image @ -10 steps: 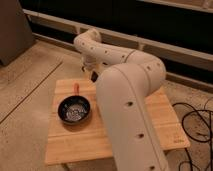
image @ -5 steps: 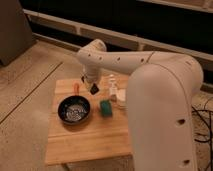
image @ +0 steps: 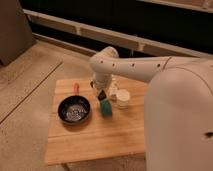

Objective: Place the eraser on the white sponge

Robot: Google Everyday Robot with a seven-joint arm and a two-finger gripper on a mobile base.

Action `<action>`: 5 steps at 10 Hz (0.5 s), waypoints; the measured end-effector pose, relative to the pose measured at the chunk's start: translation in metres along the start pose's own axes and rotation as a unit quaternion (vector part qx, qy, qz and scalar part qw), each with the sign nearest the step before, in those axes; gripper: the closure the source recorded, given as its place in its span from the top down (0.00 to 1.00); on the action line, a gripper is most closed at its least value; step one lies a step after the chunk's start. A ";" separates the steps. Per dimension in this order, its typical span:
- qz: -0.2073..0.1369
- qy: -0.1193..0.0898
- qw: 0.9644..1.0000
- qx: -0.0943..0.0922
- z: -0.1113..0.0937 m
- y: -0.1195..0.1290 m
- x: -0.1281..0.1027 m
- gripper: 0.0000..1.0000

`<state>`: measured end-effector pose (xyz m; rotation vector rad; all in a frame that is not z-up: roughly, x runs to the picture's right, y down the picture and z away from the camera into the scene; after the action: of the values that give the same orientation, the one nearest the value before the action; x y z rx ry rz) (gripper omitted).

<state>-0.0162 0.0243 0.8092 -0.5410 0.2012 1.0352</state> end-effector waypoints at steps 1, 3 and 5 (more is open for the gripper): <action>-0.001 0.000 1.000 -0.001 0.001 0.002 -0.001 0.00; -0.003 0.000 1.000 -0.003 0.001 0.005 -0.002 0.00; -0.004 0.000 1.000 -0.004 0.001 0.006 -0.002 0.00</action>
<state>-0.0223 0.0255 0.8094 -0.5483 0.1956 1.0290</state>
